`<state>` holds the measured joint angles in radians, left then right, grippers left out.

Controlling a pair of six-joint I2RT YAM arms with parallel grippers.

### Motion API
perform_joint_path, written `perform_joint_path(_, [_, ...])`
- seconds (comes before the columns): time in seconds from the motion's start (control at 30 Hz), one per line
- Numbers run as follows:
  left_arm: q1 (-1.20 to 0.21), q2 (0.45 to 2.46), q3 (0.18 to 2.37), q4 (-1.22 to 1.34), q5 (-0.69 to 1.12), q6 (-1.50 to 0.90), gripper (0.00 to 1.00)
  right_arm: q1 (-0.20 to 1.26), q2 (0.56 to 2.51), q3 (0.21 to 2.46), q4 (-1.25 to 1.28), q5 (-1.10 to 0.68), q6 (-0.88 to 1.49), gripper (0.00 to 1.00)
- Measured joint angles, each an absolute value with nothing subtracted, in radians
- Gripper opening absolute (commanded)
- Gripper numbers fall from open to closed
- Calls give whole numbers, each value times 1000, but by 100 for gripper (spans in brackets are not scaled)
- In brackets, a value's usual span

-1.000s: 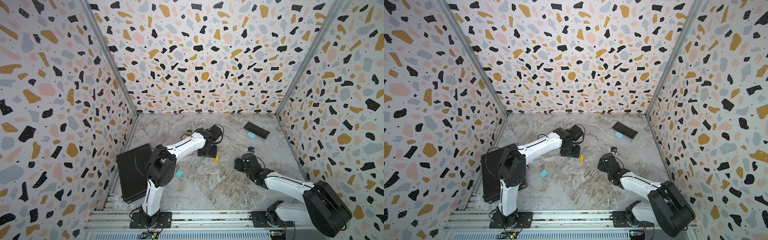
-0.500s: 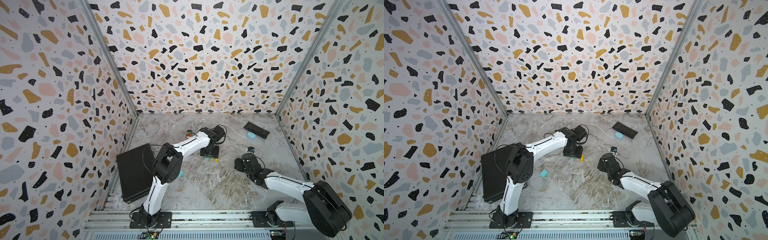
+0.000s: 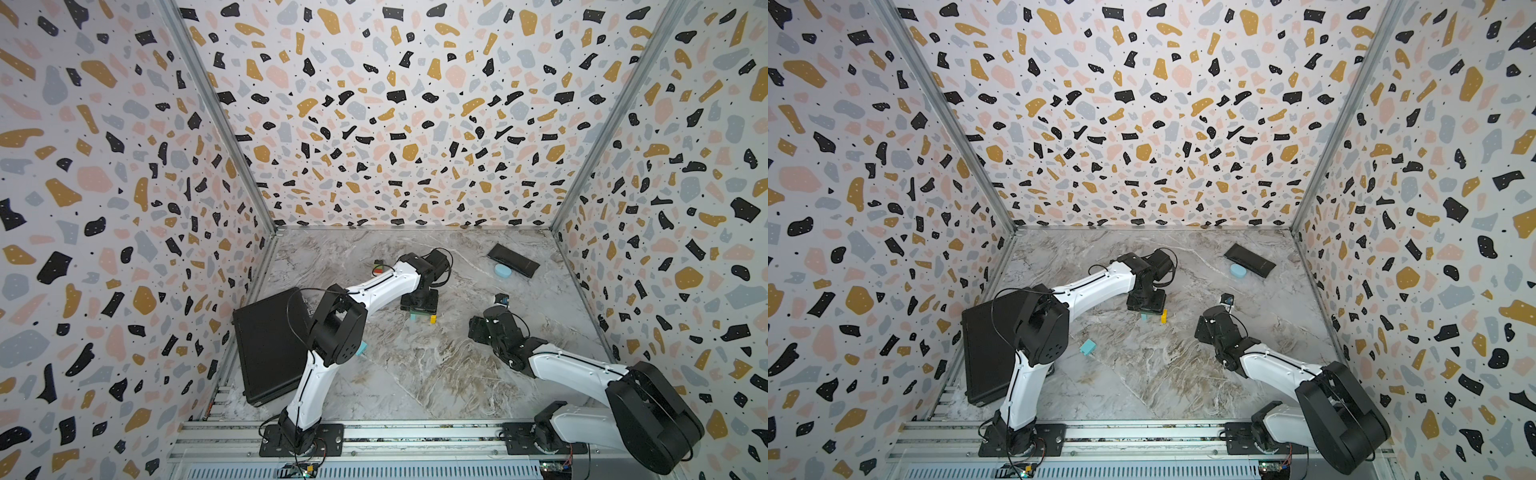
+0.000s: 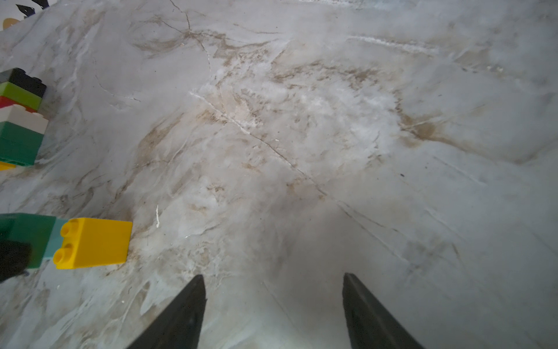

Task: Assemble the letter h with lego
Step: Assemble the lego brick with the lego brick.

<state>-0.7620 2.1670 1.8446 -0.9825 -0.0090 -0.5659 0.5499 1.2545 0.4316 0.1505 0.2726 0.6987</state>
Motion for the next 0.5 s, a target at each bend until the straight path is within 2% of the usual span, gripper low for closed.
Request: perform_joint_path(0.5, [-759, 2179, 1850, -963, -9, -569, 0, 550, 1254, 432, 150, 261, 699, 73])
